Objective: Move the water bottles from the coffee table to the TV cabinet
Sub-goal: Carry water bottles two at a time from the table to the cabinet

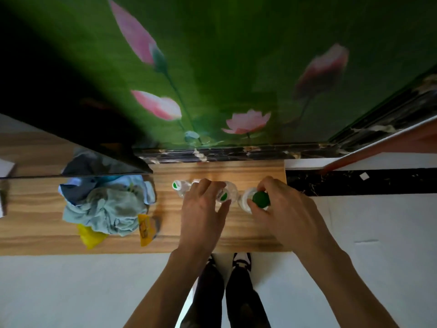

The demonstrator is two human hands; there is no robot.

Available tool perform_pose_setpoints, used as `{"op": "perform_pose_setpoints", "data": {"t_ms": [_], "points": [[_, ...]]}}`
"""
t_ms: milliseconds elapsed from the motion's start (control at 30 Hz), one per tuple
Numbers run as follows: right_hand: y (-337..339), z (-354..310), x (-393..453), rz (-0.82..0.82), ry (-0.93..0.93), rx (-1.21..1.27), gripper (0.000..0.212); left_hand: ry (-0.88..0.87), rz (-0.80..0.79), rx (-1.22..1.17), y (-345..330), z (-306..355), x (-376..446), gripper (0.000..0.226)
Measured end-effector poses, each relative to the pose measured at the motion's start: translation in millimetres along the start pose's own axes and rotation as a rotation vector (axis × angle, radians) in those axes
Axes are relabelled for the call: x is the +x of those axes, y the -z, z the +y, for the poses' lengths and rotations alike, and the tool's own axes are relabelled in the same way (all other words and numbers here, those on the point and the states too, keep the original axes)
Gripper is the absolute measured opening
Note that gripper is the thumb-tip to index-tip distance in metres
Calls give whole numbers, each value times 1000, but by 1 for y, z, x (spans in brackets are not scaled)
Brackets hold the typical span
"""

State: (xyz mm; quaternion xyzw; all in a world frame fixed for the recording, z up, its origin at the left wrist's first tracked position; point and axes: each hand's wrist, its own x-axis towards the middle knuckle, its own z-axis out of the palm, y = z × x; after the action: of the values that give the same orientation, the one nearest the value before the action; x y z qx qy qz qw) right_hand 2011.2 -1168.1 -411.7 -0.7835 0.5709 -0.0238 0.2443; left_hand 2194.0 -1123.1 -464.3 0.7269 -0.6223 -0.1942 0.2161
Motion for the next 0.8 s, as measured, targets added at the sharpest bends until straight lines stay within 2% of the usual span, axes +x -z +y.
{"op": "perform_pose_setpoints", "data": {"t_ms": [200, 400, 800], "points": [[-67, 30, 52, 45, 17, 18, 28, -39, 50, 140, -59, -57, 21, 36], [-114, 51, 83, 54, 43, 46, 30, -30, 2, 142, -98, -89, 37, 33], [-150, 49, 112, -63, 107, -14, 29, -16, -53, 194, -117, -115, 52, 32]]}}
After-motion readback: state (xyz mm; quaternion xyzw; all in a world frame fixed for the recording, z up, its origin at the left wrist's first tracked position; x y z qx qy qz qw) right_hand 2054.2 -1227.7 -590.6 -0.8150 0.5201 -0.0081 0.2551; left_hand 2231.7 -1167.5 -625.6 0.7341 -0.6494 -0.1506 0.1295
